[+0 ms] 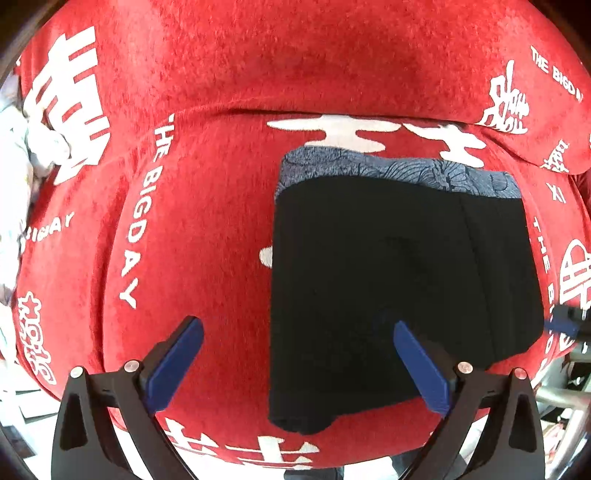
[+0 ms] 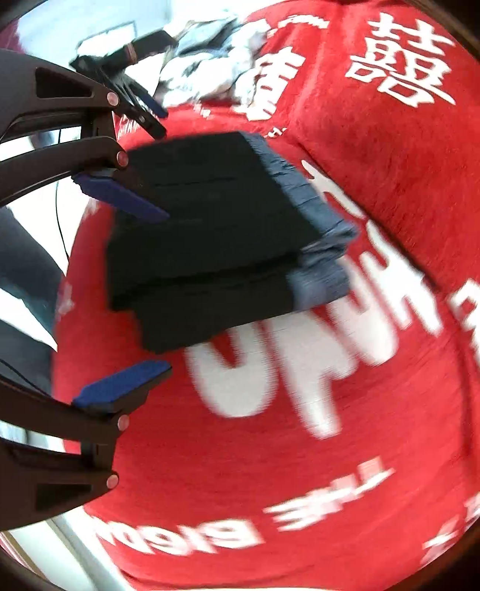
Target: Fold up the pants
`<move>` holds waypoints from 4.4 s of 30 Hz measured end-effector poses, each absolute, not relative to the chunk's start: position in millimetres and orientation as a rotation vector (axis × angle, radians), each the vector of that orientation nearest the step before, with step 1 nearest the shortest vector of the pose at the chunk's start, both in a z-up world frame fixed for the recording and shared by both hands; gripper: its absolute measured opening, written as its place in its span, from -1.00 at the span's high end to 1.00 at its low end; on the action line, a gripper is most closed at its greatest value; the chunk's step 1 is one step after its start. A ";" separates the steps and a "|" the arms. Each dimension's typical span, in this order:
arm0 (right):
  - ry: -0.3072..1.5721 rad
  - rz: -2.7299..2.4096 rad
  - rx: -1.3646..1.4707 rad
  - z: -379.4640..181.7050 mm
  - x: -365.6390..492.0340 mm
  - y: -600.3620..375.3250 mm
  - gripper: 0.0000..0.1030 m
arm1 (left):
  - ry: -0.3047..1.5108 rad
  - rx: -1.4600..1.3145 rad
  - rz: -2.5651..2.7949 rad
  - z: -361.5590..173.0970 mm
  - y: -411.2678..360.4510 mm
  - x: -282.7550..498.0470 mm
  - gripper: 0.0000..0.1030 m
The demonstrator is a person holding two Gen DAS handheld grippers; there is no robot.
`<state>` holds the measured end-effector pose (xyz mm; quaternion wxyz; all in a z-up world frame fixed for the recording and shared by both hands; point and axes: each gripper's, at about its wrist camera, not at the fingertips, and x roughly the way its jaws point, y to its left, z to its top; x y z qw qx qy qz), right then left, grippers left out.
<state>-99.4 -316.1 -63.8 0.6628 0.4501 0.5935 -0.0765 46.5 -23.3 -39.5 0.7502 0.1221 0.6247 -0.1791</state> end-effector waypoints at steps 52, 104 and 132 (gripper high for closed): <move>1.475 -0.300 0.327 45.6 -41.5 -208.9 -0.99 | 1.410 0.290 -0.314 57.9 -28.6 5.3 -1.00; 1.452 -0.366 0.232 84.3 -31.5 -195.5 -0.99 | 1.338 0.384 -0.348 88.5 -51.2 3.5 -1.00; 1.473 -0.374 0.242 76.6 -35.3 -196.3 -0.99 | 1.359 0.346 -0.322 82.3 -43.9 5.2 -1.00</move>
